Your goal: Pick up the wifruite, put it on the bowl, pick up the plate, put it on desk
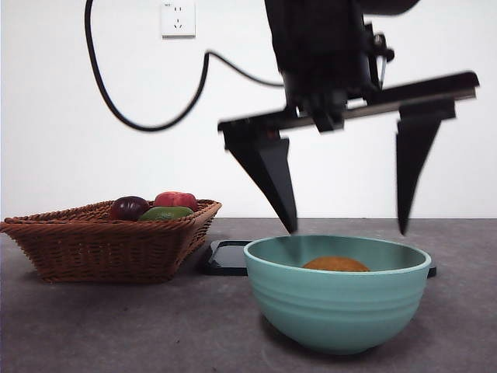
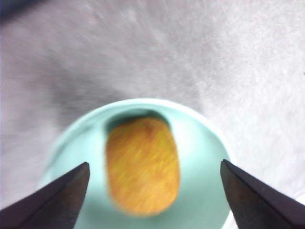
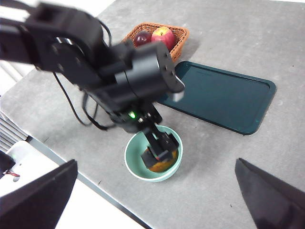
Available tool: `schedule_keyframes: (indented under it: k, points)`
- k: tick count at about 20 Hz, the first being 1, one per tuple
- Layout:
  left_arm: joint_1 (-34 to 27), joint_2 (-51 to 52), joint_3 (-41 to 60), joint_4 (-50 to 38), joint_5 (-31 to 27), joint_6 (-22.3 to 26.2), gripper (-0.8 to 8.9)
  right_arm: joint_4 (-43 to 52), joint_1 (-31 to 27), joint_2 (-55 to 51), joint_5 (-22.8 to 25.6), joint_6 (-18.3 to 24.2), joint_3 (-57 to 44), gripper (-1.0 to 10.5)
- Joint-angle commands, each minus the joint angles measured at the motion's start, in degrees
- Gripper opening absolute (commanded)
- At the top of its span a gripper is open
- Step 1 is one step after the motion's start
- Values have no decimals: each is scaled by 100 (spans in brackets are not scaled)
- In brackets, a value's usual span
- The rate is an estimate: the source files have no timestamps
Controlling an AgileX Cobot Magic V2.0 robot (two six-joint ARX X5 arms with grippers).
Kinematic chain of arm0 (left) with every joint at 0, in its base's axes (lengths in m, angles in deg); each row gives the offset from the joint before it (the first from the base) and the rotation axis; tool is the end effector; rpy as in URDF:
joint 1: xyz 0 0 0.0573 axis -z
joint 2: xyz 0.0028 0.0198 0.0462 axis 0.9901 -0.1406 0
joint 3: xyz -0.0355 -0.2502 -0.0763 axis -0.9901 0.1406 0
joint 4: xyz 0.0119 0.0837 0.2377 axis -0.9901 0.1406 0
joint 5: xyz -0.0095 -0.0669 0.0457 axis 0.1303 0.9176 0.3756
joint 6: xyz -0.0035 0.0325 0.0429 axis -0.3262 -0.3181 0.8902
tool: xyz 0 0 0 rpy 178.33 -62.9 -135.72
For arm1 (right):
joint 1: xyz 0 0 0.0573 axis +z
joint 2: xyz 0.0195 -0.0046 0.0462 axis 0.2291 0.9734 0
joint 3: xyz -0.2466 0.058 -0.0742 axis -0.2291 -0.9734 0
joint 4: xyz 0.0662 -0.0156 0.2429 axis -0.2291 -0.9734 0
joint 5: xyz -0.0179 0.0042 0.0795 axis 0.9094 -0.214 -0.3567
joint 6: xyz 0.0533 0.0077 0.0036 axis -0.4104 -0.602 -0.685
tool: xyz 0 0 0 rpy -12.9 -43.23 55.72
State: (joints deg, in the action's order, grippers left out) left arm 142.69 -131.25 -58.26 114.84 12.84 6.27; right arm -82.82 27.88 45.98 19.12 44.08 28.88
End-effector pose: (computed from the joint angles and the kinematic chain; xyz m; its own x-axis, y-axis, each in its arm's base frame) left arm 0.1992 -0.3527 0.2388 0.1702 -0.1859 -0.9677 0.5138 0.8547 -0.0738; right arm 0.0048 0.0132 0.3980 0.6590 0.5880 -0.4691 -0.5324 0.8052 0.2612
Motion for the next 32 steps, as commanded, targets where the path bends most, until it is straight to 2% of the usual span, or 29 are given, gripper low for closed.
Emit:
schedule_keyframes:
  k: [1, 3, 14, 16, 18, 21, 26, 32]
  points:
    - [107, 59, -323, 297, -219, 295, 450, 57, 24, 4, 20, 85, 114, 576]
    - [136, 363, -350, 352, -236, 407, 507, 57, 24, 4, 20, 96, 114, 576]
    - [66, 2918, -348, 1519, -350, 1316, 504, 59, 22, 7, 20, 94, 111, 576]
    - [66, 3495, -345, 1718, -588, 1425, 506, 61, 22, 7, 22, 68, 111, 576]
    - [63, 4059, -328, 1928, -636, 1414, 512, 63, 22, 9, 48, -48, 111, 576]
    - [52, 4999, -177, 2028, -796, 1423, 631, 63, 22, 9, 190, -179, 111, 576]
    - [52, 6649, 741, 1840, -876, 1394, 629, 61, 22, 9, 186, -367, 111, 576]
    - [52, 8470, 2288, 1456, -874, 1102, 626, 44, 22, 11, 151, -483, 111, 576]
